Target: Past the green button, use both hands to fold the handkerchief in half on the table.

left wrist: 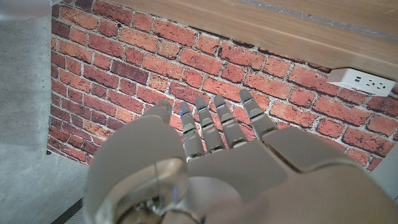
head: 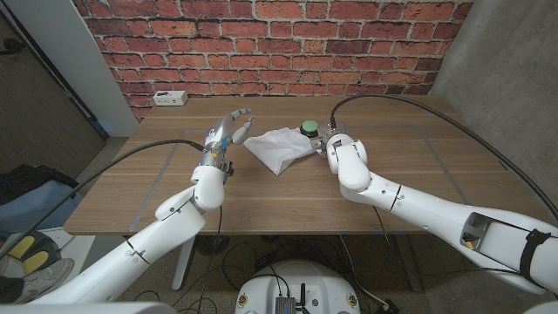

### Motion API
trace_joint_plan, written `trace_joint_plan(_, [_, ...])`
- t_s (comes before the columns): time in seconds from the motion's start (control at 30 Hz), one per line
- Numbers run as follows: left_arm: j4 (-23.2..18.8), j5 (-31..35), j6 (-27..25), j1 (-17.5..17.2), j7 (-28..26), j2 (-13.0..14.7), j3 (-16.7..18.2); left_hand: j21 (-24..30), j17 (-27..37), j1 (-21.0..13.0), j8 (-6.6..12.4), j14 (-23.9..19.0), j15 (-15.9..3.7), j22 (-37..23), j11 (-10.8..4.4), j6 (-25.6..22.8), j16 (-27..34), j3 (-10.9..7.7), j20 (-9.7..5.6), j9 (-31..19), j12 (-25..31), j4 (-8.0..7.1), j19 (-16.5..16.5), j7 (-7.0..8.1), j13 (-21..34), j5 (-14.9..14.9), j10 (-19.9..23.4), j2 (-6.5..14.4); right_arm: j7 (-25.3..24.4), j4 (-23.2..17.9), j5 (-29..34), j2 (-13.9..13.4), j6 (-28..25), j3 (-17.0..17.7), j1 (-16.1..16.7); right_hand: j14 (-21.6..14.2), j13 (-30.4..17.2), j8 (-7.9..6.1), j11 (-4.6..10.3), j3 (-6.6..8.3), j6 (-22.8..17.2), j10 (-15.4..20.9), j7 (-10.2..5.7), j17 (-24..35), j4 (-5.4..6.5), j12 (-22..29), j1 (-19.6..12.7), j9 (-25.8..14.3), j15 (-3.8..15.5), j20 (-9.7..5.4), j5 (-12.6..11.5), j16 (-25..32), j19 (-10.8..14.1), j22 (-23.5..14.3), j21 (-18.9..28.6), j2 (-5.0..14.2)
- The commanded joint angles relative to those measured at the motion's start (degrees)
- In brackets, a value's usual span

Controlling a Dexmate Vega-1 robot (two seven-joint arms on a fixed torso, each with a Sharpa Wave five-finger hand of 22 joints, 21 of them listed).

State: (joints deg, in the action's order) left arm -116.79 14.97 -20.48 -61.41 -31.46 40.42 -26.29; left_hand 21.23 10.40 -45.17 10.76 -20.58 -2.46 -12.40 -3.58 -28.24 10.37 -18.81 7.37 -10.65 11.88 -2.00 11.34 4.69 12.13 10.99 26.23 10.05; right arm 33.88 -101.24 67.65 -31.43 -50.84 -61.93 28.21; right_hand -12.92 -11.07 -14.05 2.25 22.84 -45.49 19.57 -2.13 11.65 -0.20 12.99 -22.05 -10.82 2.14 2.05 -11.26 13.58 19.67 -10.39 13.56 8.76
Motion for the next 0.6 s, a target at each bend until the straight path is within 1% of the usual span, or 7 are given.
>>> trace_joint_plan(0.03, [-0.51, 0.06, -0.01, -0.36, 0.23, 0.02, 0.34, 0.2, 0.15, 0.16, 0.17, 0.4, -1.81, -0.3, 0.55, -0.17, 0.45, -0.51, -0.03, -0.19, 0.19, -0.02, -0.24, -0.3, 0.08, -0.05, 0.15, -0.31, -0.94, -2.27, 1.58, -0.52, -0.76, 3.9, 3.68, -0.56, -0.09, 1.88, 0.42, 0.31, 3.81, -0.12, -1.57, 0.38, -0.84, -0.4, -1.12, -0.04, 2.72, -0.17, 0.16, 0.37, 0.86, -0.1, 0.14, 0.53])
trace_joint_plan(0.23, [-1.58, 0.51, -0.82, -1.37, -0.34, 0.25, 0.8, 0.27, 0.16, 0.31, 0.13, 0.46, -1.8, -0.31, 0.64, -0.07, 0.45, -0.65, -0.01, -0.19, 0.2, -0.02, -0.18, -0.32, 0.08, -0.1, 0.09, -0.34, -0.68, -3.35, 3.62, -0.78, -1.98, 5.19, 4.48, -0.6, -0.1, 2.05, 0.43, 0.68, 4.03, -0.21, -1.68, 0.3, -1.43, -0.56, -1.79, -0.05, 2.69, -0.16, 0.13, 0.32, 1.06, -0.1, 0.14, 0.71])
trace_joint_plan(0.4, [-2.11, 0.42, -1.16, -1.95, -0.33, 0.42, 1.21, 0.32, 0.16, 0.43, 0.14, 0.54, -1.74, -0.32, 0.7, -0.09, 0.44, -0.74, -0.02, -0.18, 0.21, -0.01, -0.12, -0.33, 0.08, -0.14, 0.04, -0.38, -2.29, -5.14, 3.59, -1.01, -3.5, 7.74, 6.53, -0.61, -0.11, 2.31, 0.48, 0.82, 4.49, -0.33, -1.94, 0.32, -1.75, -0.7, -2.13, -0.05, 2.81, -0.26, 0.17, 0.32, 1.16, -0.09, 0.12, 0.78])
trace_joint_plan(0.43, [-2.16, 0.35, -1.2, -2.01, -0.23, 0.46, 1.26, 0.35, 0.16, 0.46, 0.14, 0.55, -1.71, -0.32, 0.7, -0.09, 0.43, -0.76, -0.01, -0.18, 0.19, 0.0, -0.07, -0.39, 0.08, -0.15, -0.01, -0.38, -2.59, -5.63, 3.08, -1.12, -3.63, 8.42, 6.96, -0.59, -0.11, 2.35, 0.5, 0.84, 4.58, -0.38, -1.91, 0.33, -1.78, -0.73, -2.16, -0.05, 2.81, -0.25, 0.18, 0.31, 1.18, -0.09, 0.12, 0.79])
trace_joint_plan(0.47, [-2.26, -0.12, -1.12, -2.14, 0.13, 0.53, 1.47, 0.38, 0.16, 0.48, 0.13, 0.55, -1.7, -0.33, 0.75, -0.06, 0.44, -0.78, -0.05, -0.18, 0.2, 0.0, -0.02, -0.38, 0.08, -0.15, 0.0, -0.38, -3.16, -6.86, 0.53, -1.53, -3.24, 10.3, 7.88, -0.47, -0.11, 2.39, 0.5, 0.88, 4.64, -0.46, -1.96, 0.34, -1.85, -0.78, -2.23, -0.06, 2.86, -0.32, 0.19, 0.27, 1.21, -0.09, 0.11, 0.83])
trace_joint_plan(0.5, [-2.27, -0.14, -1.12, -2.15, 0.15, 0.54, 1.48, 0.39, 0.16, 0.51, 0.12, 0.5, -1.7, -0.33, 0.77, -0.02, 0.46, -0.81, 0.0, -0.18, 0.2, 0.0, -0.02, -0.44, 0.08, -0.16, -0.04, -0.38, -3.4, -6.96, 0.22, -1.58, -3.09, 10.43, 7.95, -0.4, -0.11, 2.47, 0.48, 0.99, 4.84, -0.49, -1.95, 0.33, -1.98, -0.82, -2.4, -0.06, 2.85, -0.45, 0.18, 0.24, 1.18, -0.09, 0.08, 0.91])
trace_joint_plan(0.6, [-2.24, -1.3, -0.82, -2.4, 0.63, 0.45, 2.0, 0.45, 0.16, 0.56, 0.04, 0.5, -1.63, -0.33, 0.85, 0.18, 0.47, -0.89, -0.09, -0.18, 0.2, 0.01, 0.1, -0.47, 0.09, -0.17, -0.09, -0.37, -6.02, -9.06, -4.7, -2.48, -2.2, 13.64, 9.97, 0.27, -0.13, 2.93, 0.16, 1.31, 5.93, -1.09, -1.94, 0.36, -2.4, -1.14, -2.94, -0.07, 2.96, -0.73, 0.22, -0.03, 1.15, -0.08, -0.02, 1.16])
